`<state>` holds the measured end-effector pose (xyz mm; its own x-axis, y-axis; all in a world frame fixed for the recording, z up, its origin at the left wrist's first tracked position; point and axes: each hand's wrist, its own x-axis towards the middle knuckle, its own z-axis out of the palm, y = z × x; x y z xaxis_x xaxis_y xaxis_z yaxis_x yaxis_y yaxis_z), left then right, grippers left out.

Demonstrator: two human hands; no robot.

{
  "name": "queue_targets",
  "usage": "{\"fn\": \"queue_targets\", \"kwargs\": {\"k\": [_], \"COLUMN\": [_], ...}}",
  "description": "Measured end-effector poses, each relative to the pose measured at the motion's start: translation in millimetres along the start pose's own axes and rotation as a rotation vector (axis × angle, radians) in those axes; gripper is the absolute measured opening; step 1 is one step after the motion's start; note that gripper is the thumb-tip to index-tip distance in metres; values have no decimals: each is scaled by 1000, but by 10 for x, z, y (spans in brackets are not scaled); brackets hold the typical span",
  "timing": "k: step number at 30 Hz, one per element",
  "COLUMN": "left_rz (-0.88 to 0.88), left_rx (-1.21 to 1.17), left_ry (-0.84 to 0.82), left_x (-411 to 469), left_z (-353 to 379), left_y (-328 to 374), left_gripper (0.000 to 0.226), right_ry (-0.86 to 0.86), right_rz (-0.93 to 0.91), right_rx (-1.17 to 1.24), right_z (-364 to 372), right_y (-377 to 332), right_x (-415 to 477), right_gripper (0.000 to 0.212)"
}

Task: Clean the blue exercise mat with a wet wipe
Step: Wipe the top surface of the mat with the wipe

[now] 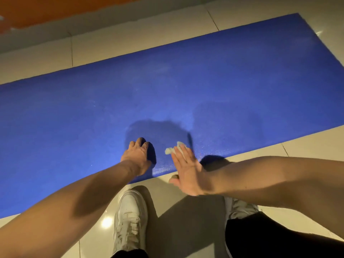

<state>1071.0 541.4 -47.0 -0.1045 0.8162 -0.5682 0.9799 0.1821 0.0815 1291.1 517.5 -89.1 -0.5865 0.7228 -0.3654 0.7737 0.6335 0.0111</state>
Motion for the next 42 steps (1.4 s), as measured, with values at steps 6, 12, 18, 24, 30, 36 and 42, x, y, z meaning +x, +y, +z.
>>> {"fn": "queue_targets", "kwargs": {"k": [6,12,18,24,30,36,42], "left_rz": [-32,-51,-43,-60,-78,-90,-82], "left_rx": [-5,4,25,-15,-49,-74,-93], "left_ry": [1,-8,11,106,121,136,115], "left_x": [212,375,411,524,605,727,865], "left_z": [-157,-251,-225,-278,-351,-402,-428], "left_y": [-17,-29,-66,-33,-150,-175,-224], "left_gripper": [78,86,83,73,73,78,90], "right_ry": [83,181,170,193,109,104,171], "right_rz": [-343,77,-108,-312,163,-164,-137], "right_rx": [-93,229,178,-7,88,131,68], "right_z": [45,-30,-10,-65,-345,-243,-240], "right_y": [358,1004,390,584,894,212,703], "right_x": [211,615,627,873,1332,1148,1426], "right_gripper": [79,82,89,79,83,86,82]}}
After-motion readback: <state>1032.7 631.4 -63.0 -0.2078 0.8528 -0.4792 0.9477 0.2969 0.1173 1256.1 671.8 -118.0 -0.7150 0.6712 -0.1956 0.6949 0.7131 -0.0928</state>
